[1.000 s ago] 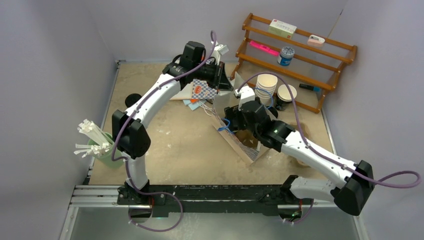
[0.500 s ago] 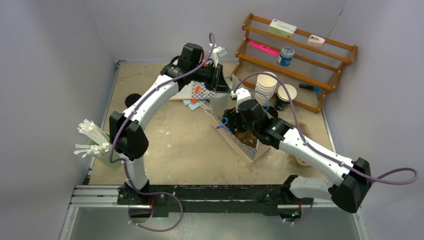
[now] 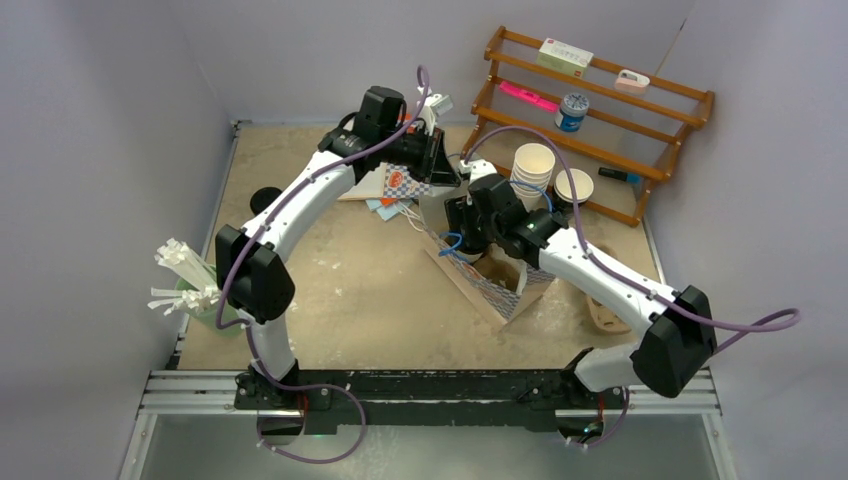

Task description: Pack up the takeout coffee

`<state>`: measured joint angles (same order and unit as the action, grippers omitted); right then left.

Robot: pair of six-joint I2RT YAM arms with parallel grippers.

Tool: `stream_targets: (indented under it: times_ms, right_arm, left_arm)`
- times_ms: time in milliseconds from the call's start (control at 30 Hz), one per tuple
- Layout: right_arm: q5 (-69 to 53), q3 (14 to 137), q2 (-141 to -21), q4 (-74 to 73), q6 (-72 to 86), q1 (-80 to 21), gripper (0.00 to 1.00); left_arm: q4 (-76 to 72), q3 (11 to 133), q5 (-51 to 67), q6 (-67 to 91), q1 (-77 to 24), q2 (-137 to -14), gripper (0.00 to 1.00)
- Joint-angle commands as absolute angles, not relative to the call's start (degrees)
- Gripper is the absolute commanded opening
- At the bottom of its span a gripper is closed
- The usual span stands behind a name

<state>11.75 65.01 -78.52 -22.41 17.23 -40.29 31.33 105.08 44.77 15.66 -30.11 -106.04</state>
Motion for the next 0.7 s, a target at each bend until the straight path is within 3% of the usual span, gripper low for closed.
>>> stream_targets:
  times_ms: [0,667]
  right_arm:
    - [11.51,67.74,-79.43,-23.47,18.08,-39.87,0.77]
    - [12.62,68.21,-76.34,-22.52,10.72,-39.91,0.84]
  left_arm:
    - [29.72,104.46,45.43,15.35,-29.89,-103.32,0.0]
    - [27.52,104.51,44.95,17.61,-29.95,-104.24,0.0]
